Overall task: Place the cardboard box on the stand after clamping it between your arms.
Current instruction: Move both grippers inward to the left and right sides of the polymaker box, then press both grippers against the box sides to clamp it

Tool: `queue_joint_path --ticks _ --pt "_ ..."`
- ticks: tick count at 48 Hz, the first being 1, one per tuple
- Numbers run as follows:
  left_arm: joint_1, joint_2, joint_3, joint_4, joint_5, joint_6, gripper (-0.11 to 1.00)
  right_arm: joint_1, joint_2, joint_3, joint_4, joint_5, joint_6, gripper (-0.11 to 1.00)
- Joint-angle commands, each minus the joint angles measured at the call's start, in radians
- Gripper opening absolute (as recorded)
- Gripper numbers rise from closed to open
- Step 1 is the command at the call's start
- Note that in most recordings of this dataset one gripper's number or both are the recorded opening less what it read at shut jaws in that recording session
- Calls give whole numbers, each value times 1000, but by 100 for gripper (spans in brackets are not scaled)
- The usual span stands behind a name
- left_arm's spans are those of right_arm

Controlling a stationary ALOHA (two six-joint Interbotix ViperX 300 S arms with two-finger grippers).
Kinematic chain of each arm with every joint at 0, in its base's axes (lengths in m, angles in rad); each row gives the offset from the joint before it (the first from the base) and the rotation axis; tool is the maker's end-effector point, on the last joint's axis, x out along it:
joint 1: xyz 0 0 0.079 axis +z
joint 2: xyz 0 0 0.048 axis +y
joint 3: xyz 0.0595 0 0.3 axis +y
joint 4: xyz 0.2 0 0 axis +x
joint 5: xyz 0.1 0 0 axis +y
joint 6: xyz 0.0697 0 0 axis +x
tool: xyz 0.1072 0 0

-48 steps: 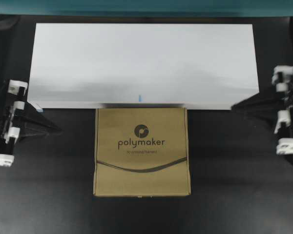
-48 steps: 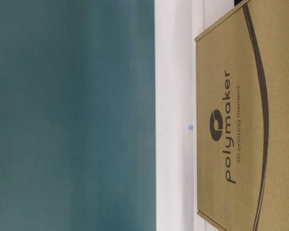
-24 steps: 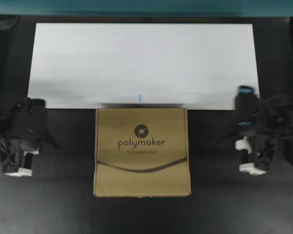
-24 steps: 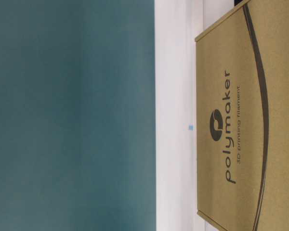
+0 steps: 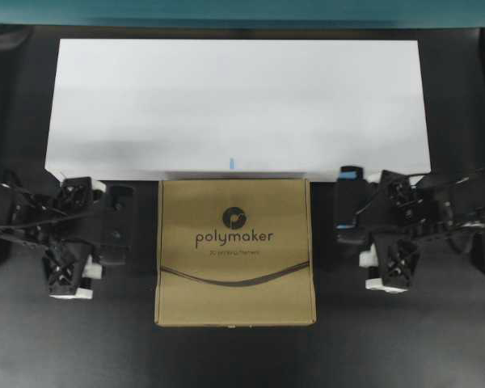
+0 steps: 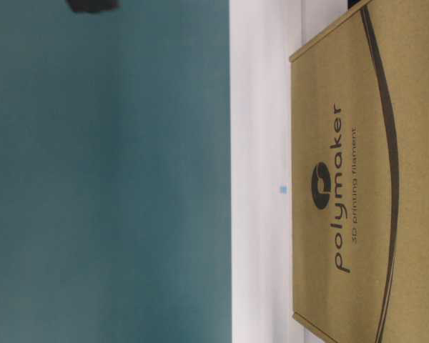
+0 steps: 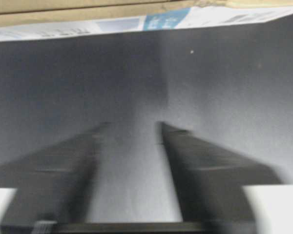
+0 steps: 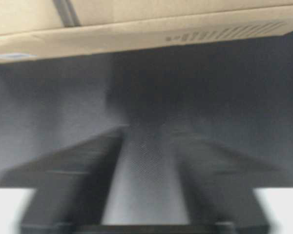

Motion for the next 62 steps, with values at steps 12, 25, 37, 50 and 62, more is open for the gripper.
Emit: queue_joint_path --ticks 12,25,37,50,62 --pt "29 153 -60 3 -89 -2 79 2 175 -40 -9 -104 3 81" --pt "41 238 -98 2 -143 -2 77 0 264 -81 -9 -181 2 80" --pt "69 262 -143 3 -143 -2 77 -8 291 -140 -9 -183 2 80" --pt "67 247 -173 3 -110 -5 77 -8 276 -150 -6 -150 12 80" --pt "74 137 -244 3 74 -5 76 -8 175 -189 14 -49 12 80"
